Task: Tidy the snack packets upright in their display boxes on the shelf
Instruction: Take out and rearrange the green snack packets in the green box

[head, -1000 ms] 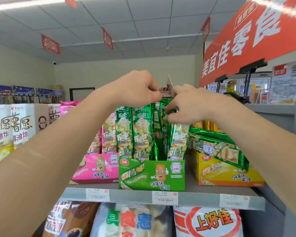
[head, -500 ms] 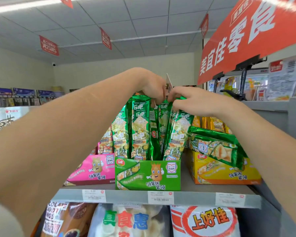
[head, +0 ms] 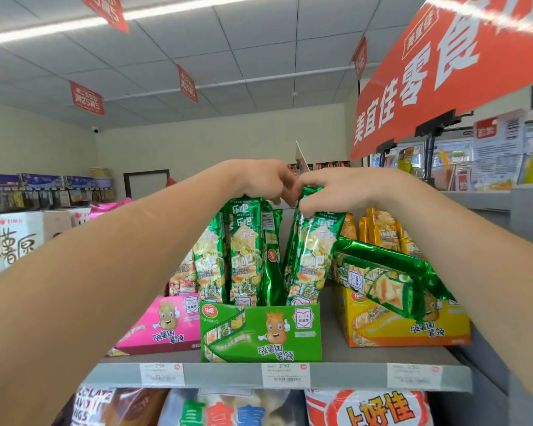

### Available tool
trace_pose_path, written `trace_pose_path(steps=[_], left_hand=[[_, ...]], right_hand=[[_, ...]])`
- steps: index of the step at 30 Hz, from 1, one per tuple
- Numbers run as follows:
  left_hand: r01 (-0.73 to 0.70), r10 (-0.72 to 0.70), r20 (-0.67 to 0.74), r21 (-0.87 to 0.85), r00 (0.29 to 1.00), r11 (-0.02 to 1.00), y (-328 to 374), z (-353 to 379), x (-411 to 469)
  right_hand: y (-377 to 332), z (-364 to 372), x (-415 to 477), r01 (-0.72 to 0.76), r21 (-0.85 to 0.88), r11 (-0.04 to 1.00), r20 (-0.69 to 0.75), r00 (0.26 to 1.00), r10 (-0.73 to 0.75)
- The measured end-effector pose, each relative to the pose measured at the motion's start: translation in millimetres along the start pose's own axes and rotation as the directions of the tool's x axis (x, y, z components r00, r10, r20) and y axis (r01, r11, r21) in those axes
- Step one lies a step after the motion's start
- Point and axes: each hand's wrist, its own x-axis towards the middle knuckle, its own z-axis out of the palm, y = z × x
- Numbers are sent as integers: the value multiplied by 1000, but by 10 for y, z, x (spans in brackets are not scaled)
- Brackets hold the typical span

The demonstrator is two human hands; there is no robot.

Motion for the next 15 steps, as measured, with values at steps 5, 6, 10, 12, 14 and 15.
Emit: trace_pose_path(steps=[5,6,10,12,14,15], left_hand=[[184,-255,123,414,959,892,-24,39,89],[201,-281,139,418,950,886,-24,37,81],[147,-155,-3,335,988,931,-55,5,11],[116,-98,-74,306,992,945,-59,-14,-20],[97,-67,-113,289,991,952,-59,-27,-53],[90,-56,-130,268,990,959,-59,-41,-76]], right_hand=[[-2,2,55,-1,-17,1000,18,1000,2],[14,10,62,-7,-18,1000,17,1000,8],[52,50,53,-7,-22,1000,-3,1000,7],[59,70,46,-12,-10,1000,-15,1000,12],[58,92,39,-8,15,1000,-28,1000,8],[57,97,33,3,25,1000,-31,1000,-2]])
